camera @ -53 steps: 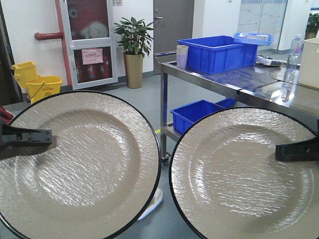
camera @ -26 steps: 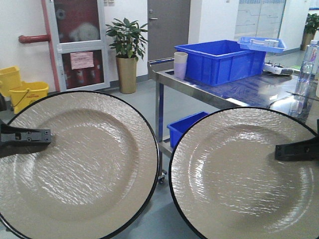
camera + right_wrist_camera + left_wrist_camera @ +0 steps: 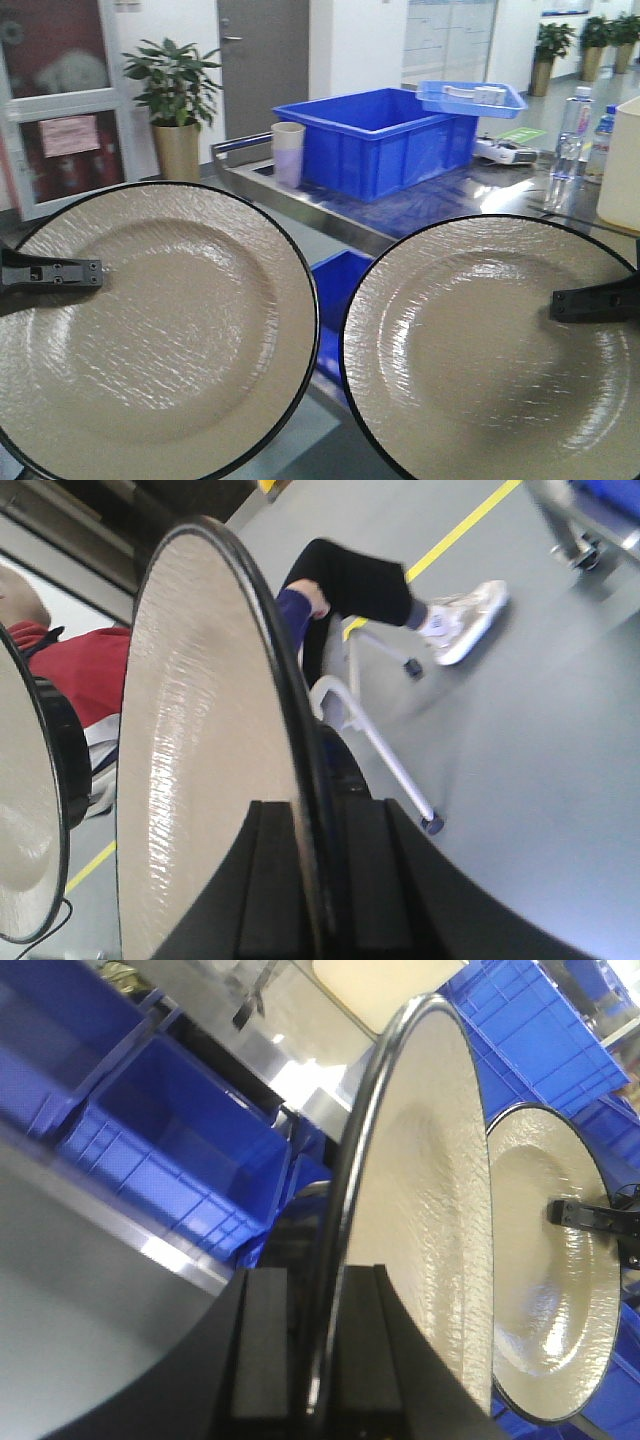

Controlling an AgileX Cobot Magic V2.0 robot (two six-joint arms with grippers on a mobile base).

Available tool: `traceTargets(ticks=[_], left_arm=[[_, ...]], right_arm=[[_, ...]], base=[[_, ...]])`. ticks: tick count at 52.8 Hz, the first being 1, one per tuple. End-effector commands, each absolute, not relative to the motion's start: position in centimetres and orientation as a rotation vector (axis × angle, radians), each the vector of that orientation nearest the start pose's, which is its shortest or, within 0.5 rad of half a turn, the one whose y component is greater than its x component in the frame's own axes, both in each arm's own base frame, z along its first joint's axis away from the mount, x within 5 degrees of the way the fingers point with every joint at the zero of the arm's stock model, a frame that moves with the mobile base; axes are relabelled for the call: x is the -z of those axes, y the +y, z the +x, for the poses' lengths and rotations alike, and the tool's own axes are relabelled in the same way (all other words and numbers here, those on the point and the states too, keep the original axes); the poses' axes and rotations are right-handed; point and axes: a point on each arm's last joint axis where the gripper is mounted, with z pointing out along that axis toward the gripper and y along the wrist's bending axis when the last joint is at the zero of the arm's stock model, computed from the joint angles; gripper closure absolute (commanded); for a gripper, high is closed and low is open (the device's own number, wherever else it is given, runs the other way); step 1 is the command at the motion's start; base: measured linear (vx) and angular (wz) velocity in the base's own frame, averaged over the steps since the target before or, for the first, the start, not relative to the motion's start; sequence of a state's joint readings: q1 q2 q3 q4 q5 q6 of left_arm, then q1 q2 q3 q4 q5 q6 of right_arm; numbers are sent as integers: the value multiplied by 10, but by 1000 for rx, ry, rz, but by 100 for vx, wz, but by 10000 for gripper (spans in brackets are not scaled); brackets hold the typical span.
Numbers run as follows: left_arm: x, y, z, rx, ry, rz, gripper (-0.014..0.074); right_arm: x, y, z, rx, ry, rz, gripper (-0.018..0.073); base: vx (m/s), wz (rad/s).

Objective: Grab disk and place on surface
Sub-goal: 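Hold both plates raised while the base drives to the steel table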

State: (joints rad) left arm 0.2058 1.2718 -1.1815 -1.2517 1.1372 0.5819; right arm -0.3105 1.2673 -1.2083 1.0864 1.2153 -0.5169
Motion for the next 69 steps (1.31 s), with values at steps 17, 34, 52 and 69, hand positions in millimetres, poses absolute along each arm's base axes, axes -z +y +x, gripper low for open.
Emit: traceTargets(ticks=[17,34,52,69], left_arm=[[-429,-33,245,1293,1888,36,601],[-429,-32,245,1292,1889,35,601],[-428,-32,245,1291,1889,35,601],[-428,-32,245,1289,1889,32,601]], right_arm=[[-420,5,241,-1116,2033,9,568],[-420,5,241,-1116,2033,9,568],[-420,5,241,-1116,2033,9,568],[-420,5,241,-1116,2033,9,568]], base=[[45,-36],[43,-45],[35,-64],[27,-60]])
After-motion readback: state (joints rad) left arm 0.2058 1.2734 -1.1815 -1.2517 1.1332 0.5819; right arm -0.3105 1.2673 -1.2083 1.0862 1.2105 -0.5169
